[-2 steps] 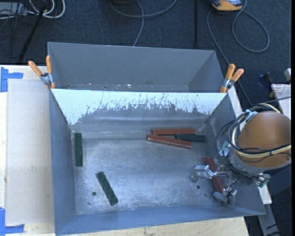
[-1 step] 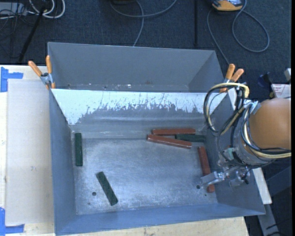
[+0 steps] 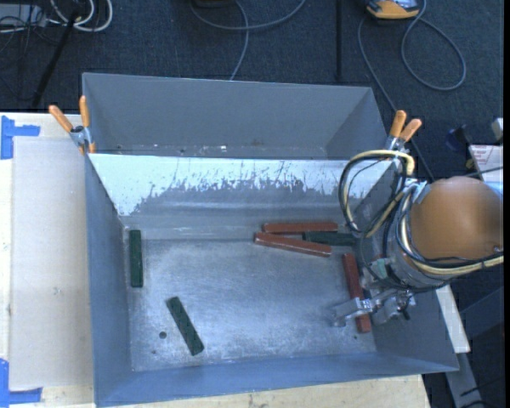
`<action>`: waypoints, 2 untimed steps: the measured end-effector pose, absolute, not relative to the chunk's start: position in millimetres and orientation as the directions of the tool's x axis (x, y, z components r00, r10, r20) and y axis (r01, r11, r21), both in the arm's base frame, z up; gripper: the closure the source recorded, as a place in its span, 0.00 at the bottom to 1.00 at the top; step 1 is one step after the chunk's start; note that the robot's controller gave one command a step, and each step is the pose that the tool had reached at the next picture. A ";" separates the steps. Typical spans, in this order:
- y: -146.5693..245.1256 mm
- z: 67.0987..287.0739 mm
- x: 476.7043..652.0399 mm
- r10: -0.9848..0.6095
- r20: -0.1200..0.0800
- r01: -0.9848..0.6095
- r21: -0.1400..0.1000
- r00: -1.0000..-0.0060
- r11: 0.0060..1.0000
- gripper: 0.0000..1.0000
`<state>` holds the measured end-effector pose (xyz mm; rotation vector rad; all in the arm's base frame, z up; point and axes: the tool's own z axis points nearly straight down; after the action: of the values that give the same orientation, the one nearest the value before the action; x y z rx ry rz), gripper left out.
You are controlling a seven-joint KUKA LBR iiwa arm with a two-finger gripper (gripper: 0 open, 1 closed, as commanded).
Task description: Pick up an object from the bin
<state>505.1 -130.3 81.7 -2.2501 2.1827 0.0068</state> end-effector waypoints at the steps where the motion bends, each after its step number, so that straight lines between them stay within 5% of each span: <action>1: -131.8 73.9 515.0 -0.995 -0.007 -0.995 0.007 0.104 -0.104 0.00; 2: -131.1 72.9 516.8 -0.995 -0.011 -0.995 -0.005 0.100 -0.100 1.00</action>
Offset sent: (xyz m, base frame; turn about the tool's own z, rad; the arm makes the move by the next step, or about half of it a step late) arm 0.0091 -0.0078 -0.0117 -0.0752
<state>516.8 -131.1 72.9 -2.3217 2.0996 0.0075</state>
